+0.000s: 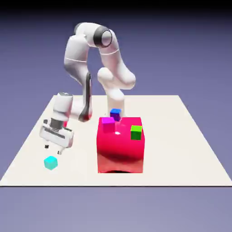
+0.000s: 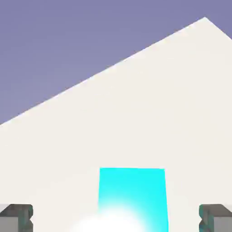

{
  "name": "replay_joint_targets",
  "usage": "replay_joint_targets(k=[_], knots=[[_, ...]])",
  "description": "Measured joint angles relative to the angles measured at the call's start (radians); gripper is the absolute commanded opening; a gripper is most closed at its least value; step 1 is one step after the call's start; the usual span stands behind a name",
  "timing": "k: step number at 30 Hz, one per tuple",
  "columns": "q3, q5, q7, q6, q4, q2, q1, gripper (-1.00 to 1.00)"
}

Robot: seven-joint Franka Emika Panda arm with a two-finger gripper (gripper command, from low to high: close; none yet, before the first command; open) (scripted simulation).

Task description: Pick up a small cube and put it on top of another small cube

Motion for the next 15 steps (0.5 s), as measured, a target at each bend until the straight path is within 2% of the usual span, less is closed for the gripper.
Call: replay_joint_targets(k=[5, 6, 8, 15], knots=[[-0.030, 0.058, -0.015, 0.081, 0.101, 0.181, 0.048, 0.00], [-0.034, 0.065, -0.016, 0.091, 0.114, 0.204, 0.054, -1.00], [-0.034, 0.064, -0.016, 0.092, 0.114, 0.204, 0.054, -1.00], [0.016, -0.007, 0.017, -0.031, -0.020, -0.048, -0.009, -1.00]])
